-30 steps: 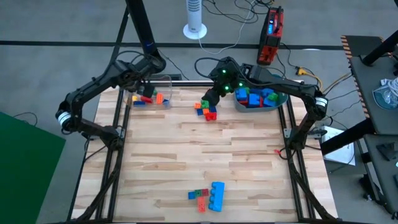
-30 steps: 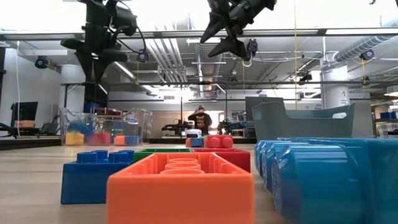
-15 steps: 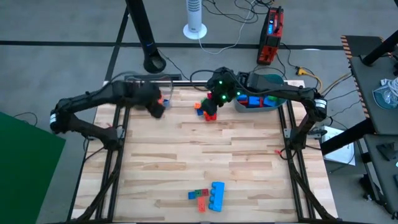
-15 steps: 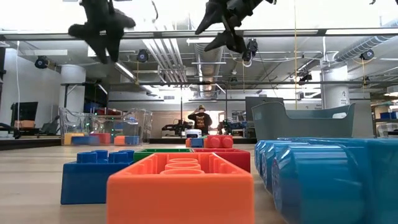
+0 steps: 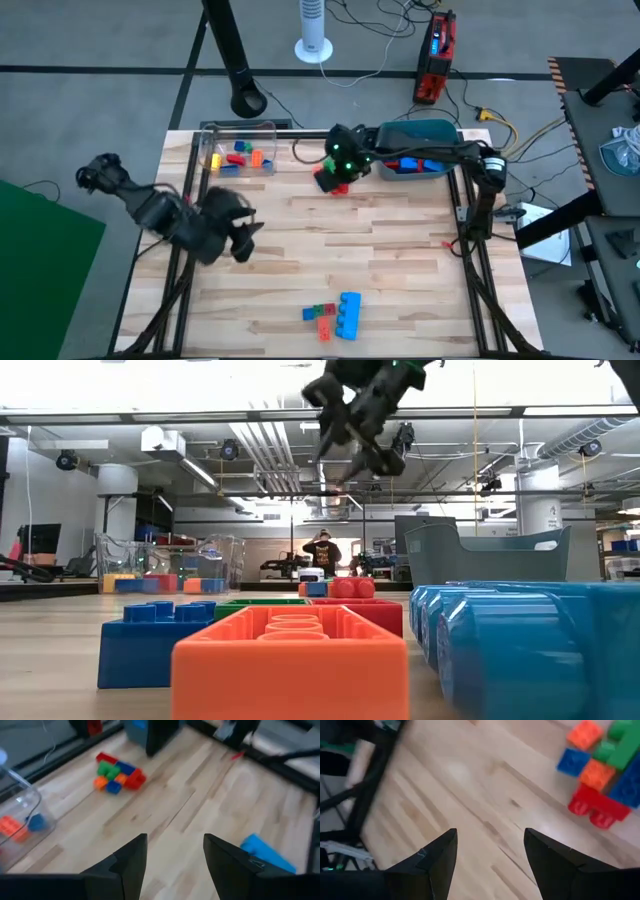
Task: Sort blocks by size
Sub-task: Put the big red game piece into the blue bin
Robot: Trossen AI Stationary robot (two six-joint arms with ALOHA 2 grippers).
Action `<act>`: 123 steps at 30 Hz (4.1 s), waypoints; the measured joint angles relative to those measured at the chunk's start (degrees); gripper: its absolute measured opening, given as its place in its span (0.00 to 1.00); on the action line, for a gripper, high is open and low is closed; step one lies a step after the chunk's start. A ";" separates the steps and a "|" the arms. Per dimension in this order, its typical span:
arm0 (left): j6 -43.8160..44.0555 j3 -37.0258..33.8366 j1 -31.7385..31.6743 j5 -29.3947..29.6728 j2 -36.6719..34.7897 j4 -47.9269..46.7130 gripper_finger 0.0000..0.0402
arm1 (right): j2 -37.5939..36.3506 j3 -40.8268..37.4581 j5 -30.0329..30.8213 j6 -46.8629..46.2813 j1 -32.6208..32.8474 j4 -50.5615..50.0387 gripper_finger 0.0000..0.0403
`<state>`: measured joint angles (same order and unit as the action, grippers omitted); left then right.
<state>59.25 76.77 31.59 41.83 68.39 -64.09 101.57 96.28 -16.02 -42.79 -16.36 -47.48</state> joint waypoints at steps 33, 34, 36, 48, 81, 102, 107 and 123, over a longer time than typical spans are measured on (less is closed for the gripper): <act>-0.19 -0.09 7.37 7.36 1.28 -0.95 0.45 | 14.38 -0.31 15.82 64.52 0.17 -3.58 0.54; -0.25 -0.13 7.37 7.68 1.28 -0.97 0.45 | 15.24 -0.31 16.08 64.43 -0.20 -3.59 0.54; -0.26 -0.23 7.37 8.29 1.28 -1.10 0.45 | 16.52 -0.31 16.01 63.34 -0.59 -3.64 0.54; -2.45 -0.42 7.36 9.77 1.28 -1.18 0.45 | 17.67 -0.23 15.17 62.11 2.36 -5.53 0.47; -2.26 -0.44 7.30 10.16 1.28 -0.83 0.45 | 21.67 -1.67 10.76 63.84 3.61 -5.10 0.49; -1.72 -0.55 7.30 10.33 1.28 -0.42 0.45 | -2.14 0.32 19.50 45.38 -10.41 -23.18 0.38; -1.21 -0.55 7.30 10.29 1.28 0.28 0.45 | -8.21 -3.15 20.11 29.43 -25.89 -20.24 0.38; 0.19 -0.57 7.30 10.31 1.33 0.71 0.45 | -9.63 -12.83 15.54 19.59 -37.82 -11.20 0.46</act>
<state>59.44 76.20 38.89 52.14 69.72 -63.38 91.94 83.45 -0.48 -23.20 -54.18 -58.68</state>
